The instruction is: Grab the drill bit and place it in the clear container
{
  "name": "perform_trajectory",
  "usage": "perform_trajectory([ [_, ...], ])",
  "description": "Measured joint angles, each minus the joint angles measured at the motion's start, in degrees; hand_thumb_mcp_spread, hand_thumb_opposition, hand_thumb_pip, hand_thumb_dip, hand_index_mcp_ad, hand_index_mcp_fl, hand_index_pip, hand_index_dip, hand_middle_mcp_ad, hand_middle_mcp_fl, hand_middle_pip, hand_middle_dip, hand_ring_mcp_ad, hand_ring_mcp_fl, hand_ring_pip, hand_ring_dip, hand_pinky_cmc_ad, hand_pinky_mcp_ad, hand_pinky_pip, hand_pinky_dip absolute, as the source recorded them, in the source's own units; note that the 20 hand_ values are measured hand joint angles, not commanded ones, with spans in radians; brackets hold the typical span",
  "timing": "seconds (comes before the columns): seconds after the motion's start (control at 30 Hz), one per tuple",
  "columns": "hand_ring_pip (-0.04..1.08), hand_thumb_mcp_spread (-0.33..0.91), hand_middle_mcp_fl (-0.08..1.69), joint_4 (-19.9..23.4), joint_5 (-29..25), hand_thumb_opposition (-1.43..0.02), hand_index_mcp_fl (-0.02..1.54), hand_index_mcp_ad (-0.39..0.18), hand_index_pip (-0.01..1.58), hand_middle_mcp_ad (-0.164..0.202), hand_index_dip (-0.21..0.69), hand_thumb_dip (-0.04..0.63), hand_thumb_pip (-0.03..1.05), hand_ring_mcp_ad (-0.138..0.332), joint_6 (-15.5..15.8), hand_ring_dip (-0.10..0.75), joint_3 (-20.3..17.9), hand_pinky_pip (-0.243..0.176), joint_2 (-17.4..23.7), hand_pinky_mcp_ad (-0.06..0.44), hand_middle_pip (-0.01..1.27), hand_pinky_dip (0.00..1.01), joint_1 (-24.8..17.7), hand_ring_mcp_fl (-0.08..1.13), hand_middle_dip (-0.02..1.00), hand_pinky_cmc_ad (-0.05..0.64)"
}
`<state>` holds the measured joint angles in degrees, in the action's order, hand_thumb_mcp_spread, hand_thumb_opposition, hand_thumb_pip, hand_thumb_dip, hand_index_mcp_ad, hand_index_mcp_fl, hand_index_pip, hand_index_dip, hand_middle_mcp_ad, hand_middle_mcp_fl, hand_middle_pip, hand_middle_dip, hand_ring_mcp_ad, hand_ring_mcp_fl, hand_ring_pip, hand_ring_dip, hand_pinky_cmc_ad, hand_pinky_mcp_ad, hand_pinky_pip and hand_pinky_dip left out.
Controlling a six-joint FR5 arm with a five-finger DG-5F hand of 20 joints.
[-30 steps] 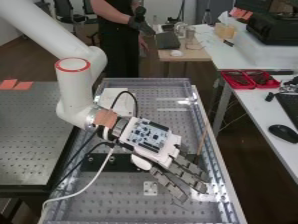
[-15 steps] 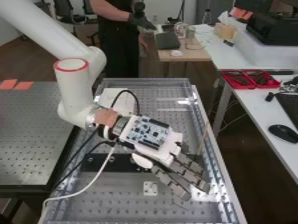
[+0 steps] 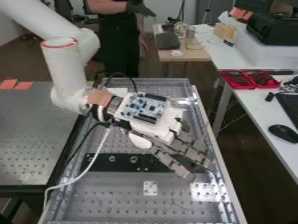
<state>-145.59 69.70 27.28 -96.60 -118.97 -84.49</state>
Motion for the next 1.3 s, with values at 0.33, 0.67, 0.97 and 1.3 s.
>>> perform_trajectory([
  [0.33,0.13,0.66,0.38,-1.1,0.4,-0.99,1.02,-0.185,0.77,0.094,0.283,0.223,0.42,0.133,2.9,0.087,-2.0,-0.01,6.1,0.278,0.14,0.19,-1.8,0.05,0.19,0.367],
  [0.67,0.13,0.65,0.4,0.9,0.5,-0.99,1.03,-0.185,0.75,0.094,0.29,0.223,0.42,0.131,6.2,0.087,-5.9,-0.01,11.9,0.279,0.13,0.19,-5.8,0.05,0.19,0.363],
  [0.97,0.13,0.66,0.39,1.9,2.2,-1.0,1.04,-0.185,0.73,0.094,0.309,0.223,0.42,0.134,8.0,0.096,-7.7,-0.01,13.9,0.278,0.13,0.19,-10.4,0.05,0.2,0.363],
  [1.3,0.13,0.66,0.4,1.1,5.4,-1.0,1.05,-0.185,0.71,0.094,0.316,0.223,0.42,0.134,8.1,0.096,-6.9,-0.01,12.5,0.278,0.13,0.19,-14.9,0.05,0.2,0.363],
])
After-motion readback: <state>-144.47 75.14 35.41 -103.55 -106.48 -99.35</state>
